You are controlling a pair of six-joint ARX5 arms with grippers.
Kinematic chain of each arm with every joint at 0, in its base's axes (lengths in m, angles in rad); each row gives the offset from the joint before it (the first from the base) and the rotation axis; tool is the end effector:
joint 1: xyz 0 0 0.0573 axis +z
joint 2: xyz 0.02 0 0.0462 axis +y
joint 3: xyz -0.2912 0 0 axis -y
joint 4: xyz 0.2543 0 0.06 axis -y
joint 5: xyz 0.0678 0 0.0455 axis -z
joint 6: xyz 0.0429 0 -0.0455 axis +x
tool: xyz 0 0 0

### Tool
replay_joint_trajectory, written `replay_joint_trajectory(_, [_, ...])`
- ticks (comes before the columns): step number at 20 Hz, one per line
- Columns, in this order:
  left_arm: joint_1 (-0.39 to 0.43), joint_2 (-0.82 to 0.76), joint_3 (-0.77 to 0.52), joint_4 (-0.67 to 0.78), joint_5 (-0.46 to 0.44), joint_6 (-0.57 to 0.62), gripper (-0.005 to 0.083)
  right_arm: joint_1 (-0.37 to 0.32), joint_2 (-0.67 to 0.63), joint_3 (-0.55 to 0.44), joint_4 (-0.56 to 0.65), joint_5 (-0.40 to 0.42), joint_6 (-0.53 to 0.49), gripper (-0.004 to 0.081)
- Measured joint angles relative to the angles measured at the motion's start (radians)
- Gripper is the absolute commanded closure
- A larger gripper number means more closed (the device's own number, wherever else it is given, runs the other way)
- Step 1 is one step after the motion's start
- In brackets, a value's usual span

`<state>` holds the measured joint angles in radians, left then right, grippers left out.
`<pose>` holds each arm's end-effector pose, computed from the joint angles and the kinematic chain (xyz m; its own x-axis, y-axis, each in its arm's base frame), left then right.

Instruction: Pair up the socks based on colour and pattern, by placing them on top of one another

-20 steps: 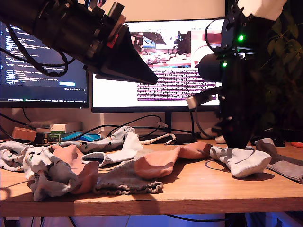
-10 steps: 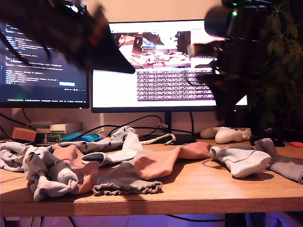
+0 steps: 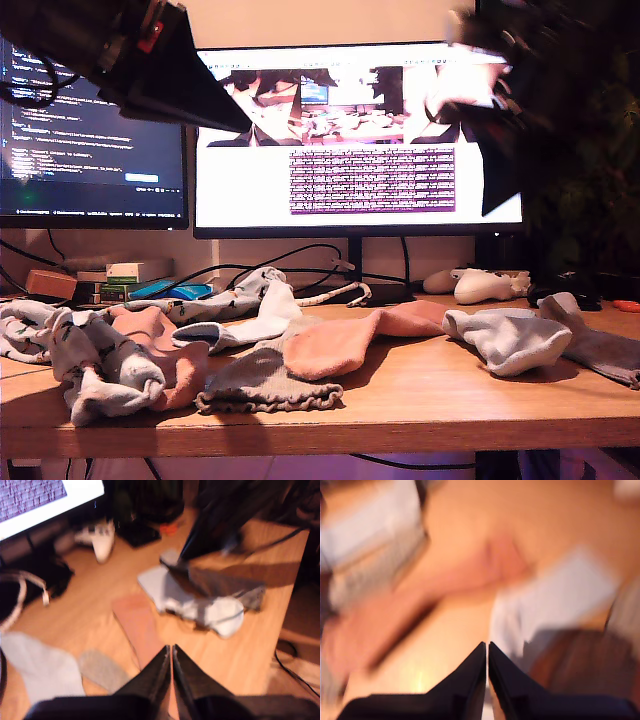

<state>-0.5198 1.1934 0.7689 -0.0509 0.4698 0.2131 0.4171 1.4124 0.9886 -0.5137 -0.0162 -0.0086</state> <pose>0.2190 -0.1477 0.2756 0.4632 -0.7867 -0.4081 0.8583 0.5129 -0.0145 0.2704 0.1206 0.2519 0.5344 0.2545 -0.8060 -0.4201 0.9074 0.0080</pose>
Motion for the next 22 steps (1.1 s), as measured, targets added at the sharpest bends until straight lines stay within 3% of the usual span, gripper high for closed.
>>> replay_joint_trajectory(4, [0.003, 0.0, 0.0, -0.013, 0.0, 0.0, 0.0797, -0.004, 0.026, -0.019, 0.0, 0.011, 0.035, 0.0783])
replay_joint_trajectory(12, [0.01, 0.0, 0.0, -0.017, 0.0, 0.0, 0.0797, -0.014, 0.038, -0.018, 0.028, -0.159, 0.088, 0.0783])
replay_joint_trajectory(16, [0.01, 0.0, 0.0, -0.026, 0.0, 0.0, 0.0797, -0.01, 0.084, -0.018, 0.029, -0.185, 0.196, 0.0769])
replay_joint_trajectory(17, [0.01, 0.0, 0.0, -0.035, 0.0, 0.0, 0.0797, -0.01, 0.097, -0.018, 0.029, -0.19, 0.217, 0.0726])
replay_joint_trajectory(20, [0.01, 0.0, 0.0, -0.055, 0.0, 0.0, 0.0797, -0.009, 0.143, -0.018, 0.04, -0.23, 0.226, 0.0439])
replay_joint_trajectory(22, [0.01, 0.0, 0.0, -0.056, 0.0, 0.0, 0.0797, -0.008, 0.162, -0.018, 0.064, -0.241, 0.251, 0.0412])
